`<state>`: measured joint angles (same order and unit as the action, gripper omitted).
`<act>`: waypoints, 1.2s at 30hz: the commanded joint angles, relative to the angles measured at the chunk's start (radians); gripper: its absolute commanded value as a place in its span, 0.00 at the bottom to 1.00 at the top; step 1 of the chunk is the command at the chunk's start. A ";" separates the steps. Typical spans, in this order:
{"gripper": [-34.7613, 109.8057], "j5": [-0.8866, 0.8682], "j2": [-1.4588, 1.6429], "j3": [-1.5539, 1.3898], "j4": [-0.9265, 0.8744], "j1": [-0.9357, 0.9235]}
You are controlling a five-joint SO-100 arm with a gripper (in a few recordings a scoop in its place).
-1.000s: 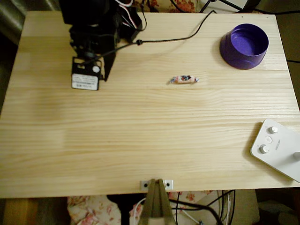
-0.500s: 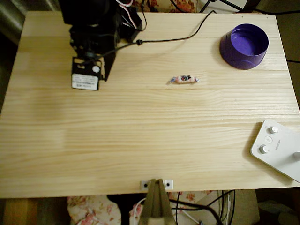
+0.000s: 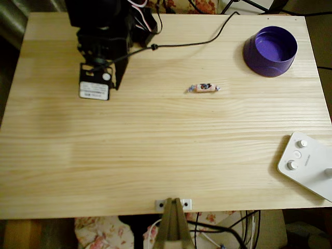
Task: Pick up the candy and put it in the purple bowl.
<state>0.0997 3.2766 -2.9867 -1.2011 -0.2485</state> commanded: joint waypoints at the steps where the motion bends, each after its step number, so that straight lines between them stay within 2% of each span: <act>1: 0.24 0.014 -0.008 0.046 0.012 0.011; 12: 0.24 0.015 -0.089 0.147 0.060 0.026; 24: 0.24 -0.011 -0.304 0.394 0.071 0.049; 34: 0.24 0.020 -0.518 0.709 -0.040 0.178; 36: 0.24 0.077 -0.540 0.775 -0.091 0.222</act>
<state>0.1197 2.7596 -2.3823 -1.2364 -0.0690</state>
